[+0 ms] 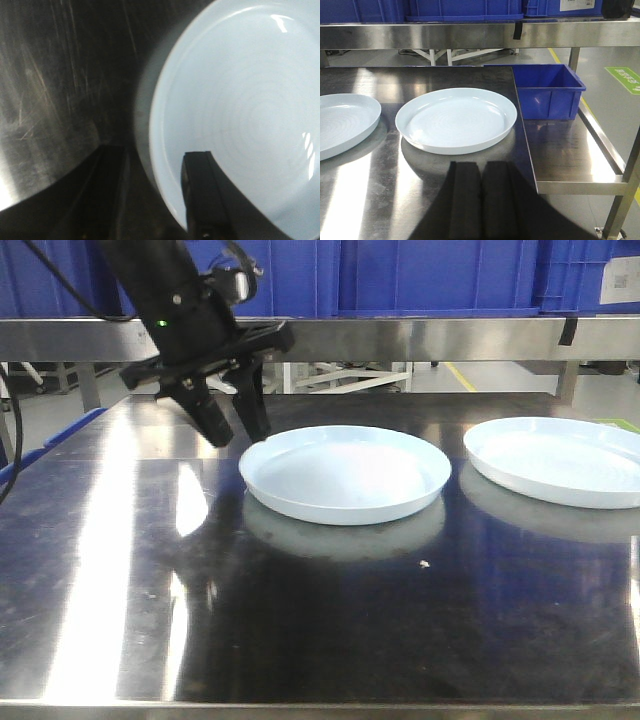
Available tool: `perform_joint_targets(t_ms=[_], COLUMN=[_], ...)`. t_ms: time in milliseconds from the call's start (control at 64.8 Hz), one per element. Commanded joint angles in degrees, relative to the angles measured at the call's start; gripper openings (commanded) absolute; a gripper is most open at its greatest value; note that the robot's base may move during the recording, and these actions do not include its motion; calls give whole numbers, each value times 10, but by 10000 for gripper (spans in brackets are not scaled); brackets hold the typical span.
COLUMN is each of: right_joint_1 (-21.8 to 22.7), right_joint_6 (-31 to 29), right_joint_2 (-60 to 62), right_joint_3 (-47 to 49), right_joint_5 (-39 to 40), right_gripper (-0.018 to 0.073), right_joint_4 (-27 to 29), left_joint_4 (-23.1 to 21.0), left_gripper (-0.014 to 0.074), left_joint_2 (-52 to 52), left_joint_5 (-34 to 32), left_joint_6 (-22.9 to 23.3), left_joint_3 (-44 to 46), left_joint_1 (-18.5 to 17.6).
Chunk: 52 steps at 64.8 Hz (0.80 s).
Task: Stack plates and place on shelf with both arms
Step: 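Release the plate on the table and raise the left gripper away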
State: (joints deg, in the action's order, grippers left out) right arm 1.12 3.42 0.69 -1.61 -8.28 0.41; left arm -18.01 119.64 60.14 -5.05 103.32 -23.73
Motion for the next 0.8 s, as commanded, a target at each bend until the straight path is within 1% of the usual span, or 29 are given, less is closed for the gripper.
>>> perform_joint_targets(t_ms=[0,77,185,293,370,432,540,663,786], right_joint_1=[2,2,2,2,2,2,2,2,2], right_joint_6=[-4,-4,-4,-4,-4,-4,-4,-4,-4], right_joint_2=[10,10,10,10,10,10,10,10,10], right_joint_3=[-1,-1,-1,-1,-1,-1,-1,-1,-1], right_joint_5=[47,47,47,47,47,47,47,47,47], right_gripper=[48,48,48,48,48,48,48,48,48], right_joint_4=[0,0,0,0,0,0,0,0,0], left_joint_4=[5,28,53,65,65,69,85,100,104], left_gripper=[246,181,78,85,85,82,82,82,82], left_joint_2=[-59,-76,-104,-141,-167,-194,-248,-318,-390], left_joint_5=[-8,-10,-38,-86,-129,-173,-269,-406,-516], left_joint_6=[4,4,4,4,4,4,4,4,4], left_joint_3=[17,14,-9,-58,-99,-139,-227,-344,-463], left_joint_1=[-12,-23,-36,-46,-46,-46,-46,-46,-45])
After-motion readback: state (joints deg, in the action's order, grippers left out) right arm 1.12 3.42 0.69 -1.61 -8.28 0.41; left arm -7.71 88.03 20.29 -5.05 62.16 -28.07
